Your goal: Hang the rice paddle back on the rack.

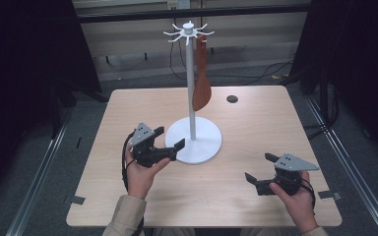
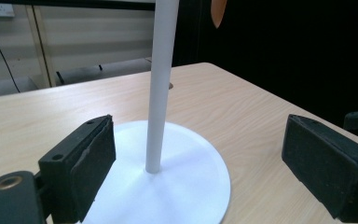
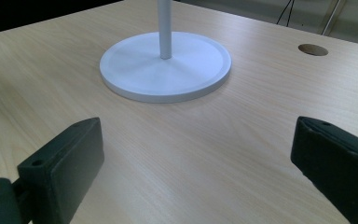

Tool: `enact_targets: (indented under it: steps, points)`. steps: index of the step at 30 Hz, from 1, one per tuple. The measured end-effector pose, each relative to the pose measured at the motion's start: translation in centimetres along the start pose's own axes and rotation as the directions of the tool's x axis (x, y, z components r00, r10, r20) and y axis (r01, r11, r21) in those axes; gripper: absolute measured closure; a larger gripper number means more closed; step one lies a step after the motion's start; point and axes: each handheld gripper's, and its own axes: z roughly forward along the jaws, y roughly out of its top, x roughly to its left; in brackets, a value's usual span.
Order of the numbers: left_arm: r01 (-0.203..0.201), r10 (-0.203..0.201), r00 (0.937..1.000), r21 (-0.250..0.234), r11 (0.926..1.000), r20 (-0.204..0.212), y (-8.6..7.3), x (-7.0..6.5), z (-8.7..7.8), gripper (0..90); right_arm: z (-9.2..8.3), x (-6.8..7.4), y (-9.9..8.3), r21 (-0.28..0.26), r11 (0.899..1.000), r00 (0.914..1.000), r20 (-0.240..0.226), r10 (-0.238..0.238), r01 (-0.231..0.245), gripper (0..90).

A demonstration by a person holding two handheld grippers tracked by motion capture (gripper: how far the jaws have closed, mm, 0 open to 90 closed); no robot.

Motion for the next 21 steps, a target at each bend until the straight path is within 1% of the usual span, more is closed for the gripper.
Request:
enact_targets:
  steps: [1,2,4,7,8,10,12,15,16,18,20,21]
  points:
    - [0.005,-0.005,1.0,0.004,1.0,0.0,-0.4,0.0,0.0,9.8,0.0,0.0,0.0,0.0,1.0,1.0,0.0,-0.002,0.002,2.2]
    - [-0.002,0.002,1.0,0.012,0.9999,-0.001,-0.6,0.1,-0.1,9.8,0.0,0.0,0.0,-0.001,1.0,1.0,0.0,-0.001,0.001,2.2]
    - [0.009,-0.009,0.9999,0.014,0.9999,0.004,-1.2,0.2,-0.1,9.8,0.0,0.0,0.0,0.0,1.0,1.0,-0.002,-0.002,0.002,2.2]
    - [0.017,-0.017,0.9998,0.028,0.9995,-0.008,-2.1,0.3,-0.3,9.9,0.0,0.0,-0.1,0.0,1.0,1.0,-0.003,-0.004,0.004,2.2]
    - [0.014,-0.014,0.9999,0.028,0.9995,-0.004,-2.3,0.4,-0.3,9.9,0.0,0.0,-0.1,0.002,1.0,1.0,-0.001,-0.004,0.004,2.2]
    - [0.025,-0.025,0.9996,0.035,0.9991,-0.012,-3.1,0.5,-0.4,9.9,0.1,0.0,-0.1,0.002,1.0,1.0,-0.004,-0.005,0.005,2.2]
    - [0.018,-0.018,0.9997,0.048,0.9987,-0.016,-3.5,0.5,-0.4,9.9,0.1,0.1,-0.1,0.002,1.0,0.9999,-0.005,-0.011,0.011,2.2]
    - [0.005,-0.004,0.9998,0.08,0.9968,-0.02,-4.1,0.7,-0.3,9.8,0.1,0.1,-0.1,0.002,1.0,0.9999,-0.005,-0.011,0.011,2.2]
    - [0.004,-0.001,0.9996,0.086,0.9963,-0.029,-4.3,0.6,-0.3,9.7,0.1,0.1,-0.1,0.002,1.0,0.9999,-0.005,-0.01,0.01,2.2]
    - [0.0,0.003,0.9997,0.11,0.994,-0.024,-4.6,0.7,-0.2,9.5,0.1,0.1,-0.1,0.002,1.0,0.9999,-0.006,-0.011,0.011,2.2]
    - [-0.005,0.008,0.9997,0.146,0.9892,-0.023,-5.1,0.7,0.1,9.1,0.1,0.1,-0.1,0.005,1.0,0.9999,-0.006,-0.011,0.011,2.2]
    - [-0.009,0.013,0.9998,0.172,0.985,-0.018,-5.4,0.7,0.3,8.8,0.1,0.0,-0.1,0.004,1.0,0.9999,-0.007,-0.01,0.01,2.2]
